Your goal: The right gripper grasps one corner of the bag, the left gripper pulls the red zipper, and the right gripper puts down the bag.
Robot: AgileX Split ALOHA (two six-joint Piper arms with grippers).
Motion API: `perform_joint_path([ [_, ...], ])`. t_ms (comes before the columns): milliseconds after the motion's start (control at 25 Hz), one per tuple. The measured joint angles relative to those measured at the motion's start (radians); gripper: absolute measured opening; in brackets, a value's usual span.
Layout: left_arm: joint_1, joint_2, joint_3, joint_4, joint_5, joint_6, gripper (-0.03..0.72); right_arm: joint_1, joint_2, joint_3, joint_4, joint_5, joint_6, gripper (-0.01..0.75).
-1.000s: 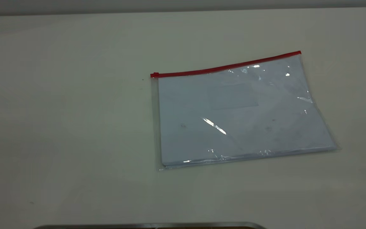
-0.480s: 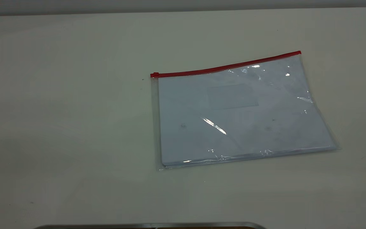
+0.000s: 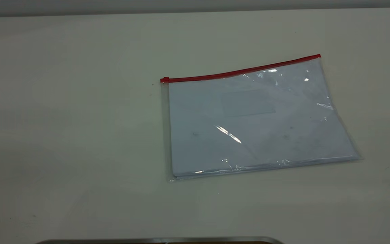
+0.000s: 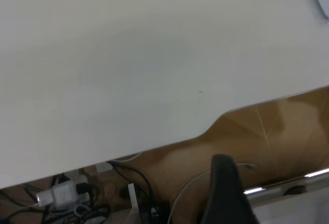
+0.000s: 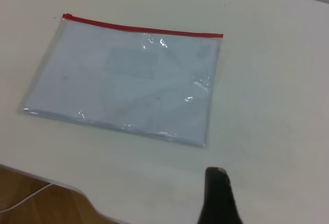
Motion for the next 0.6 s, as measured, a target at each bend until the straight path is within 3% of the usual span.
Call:
perform_joint_path([
  [480,0.001,0.0,0.0,0.001,0.0,-0.002,0.546,0.0,0.0,0.0,0.002,0.0,0.001,0.562],
  [600,0.061,-0.007,0.0,0.004,0.0,-0.002,0.546,0.0,0.0,0.0,0.002,0.0,0.001,0.562],
])
